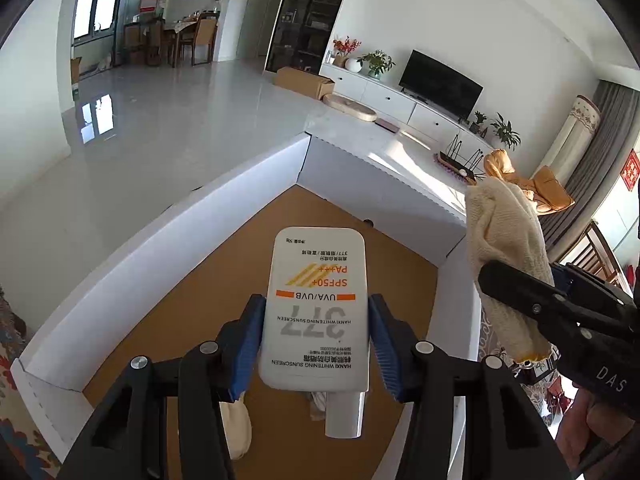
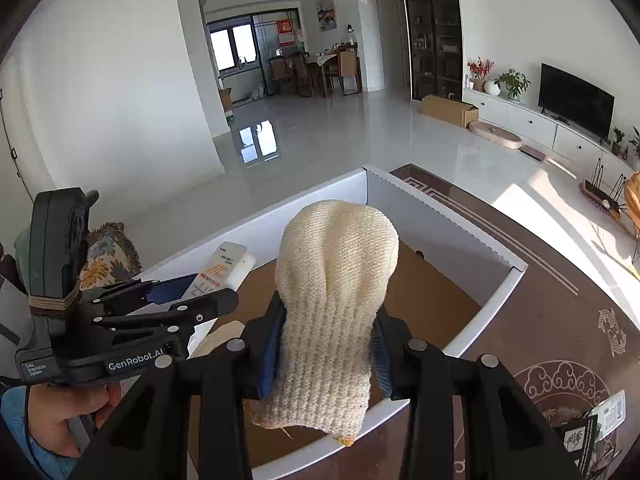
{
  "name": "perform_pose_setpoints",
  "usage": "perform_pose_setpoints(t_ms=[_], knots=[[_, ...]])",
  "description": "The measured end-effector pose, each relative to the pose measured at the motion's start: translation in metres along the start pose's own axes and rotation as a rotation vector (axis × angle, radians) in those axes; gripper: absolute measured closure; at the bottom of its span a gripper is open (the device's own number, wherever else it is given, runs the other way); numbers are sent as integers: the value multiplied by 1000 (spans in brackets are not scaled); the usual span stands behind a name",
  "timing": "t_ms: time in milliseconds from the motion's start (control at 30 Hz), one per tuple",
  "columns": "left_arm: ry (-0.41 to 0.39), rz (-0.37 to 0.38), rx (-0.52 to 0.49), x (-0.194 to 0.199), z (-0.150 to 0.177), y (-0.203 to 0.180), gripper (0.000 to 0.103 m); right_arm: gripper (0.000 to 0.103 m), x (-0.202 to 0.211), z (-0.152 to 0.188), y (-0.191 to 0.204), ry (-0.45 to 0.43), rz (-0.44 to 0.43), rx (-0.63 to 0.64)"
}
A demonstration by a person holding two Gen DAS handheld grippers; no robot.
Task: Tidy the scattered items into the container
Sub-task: 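Carry bottle and glove into the white box while both grippers open to release, then move both open grippers back over the table toward the remaining items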
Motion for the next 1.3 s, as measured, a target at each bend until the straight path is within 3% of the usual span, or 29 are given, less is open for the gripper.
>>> perform_pose_setpoints(t_ms=[167,233,267,300,333,533,733,967,1067,1167,1300], knots=[[136,-48,14,-61,-7,12,51,59,-75,-18,-15,76,39,-45],[171,-86,13,-75,-4,14,47,47,-98,-18,-30,115,63,-96],[180,-104,17,-79,-1,13,42,41,-106,-17,-36,134,70,-115],[182,-115,24,-82,1,15,26,30,-112,-15,-43,142,83,-129],[177,-120,35,-84,4,18,15,28,-117,-14,-48,143,95,-138],[168,-118,86,-80,18,27,14,27,-121,-5,-61,133,103,-180],[88,-111,47,-49,20,-2,14,27,-81,4,-63,1,73,-212],[-37,-19,-96,11,27,-86,14,27,10,38,-97,-156,102,-260],[-75,49,-150,36,36,-129,12,27,54,77,-114,-181,158,-277],[-93,125,-190,55,57,-172,0,27,88,134,-134,-162,231,-259],[-52,230,-270,60,102,-229,0,27,127,220,-166,-107,327,-266]])
Point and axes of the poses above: each gripper's, at about its wrist camera, not at the fingertips, and x roughly against the way its jaws point, y to its left, z to its underside, the point moved 2 cm from there along -x, roughly the way its jaws point, and after that the axes turned 9 degrees about -x, right-handed, at the moved point
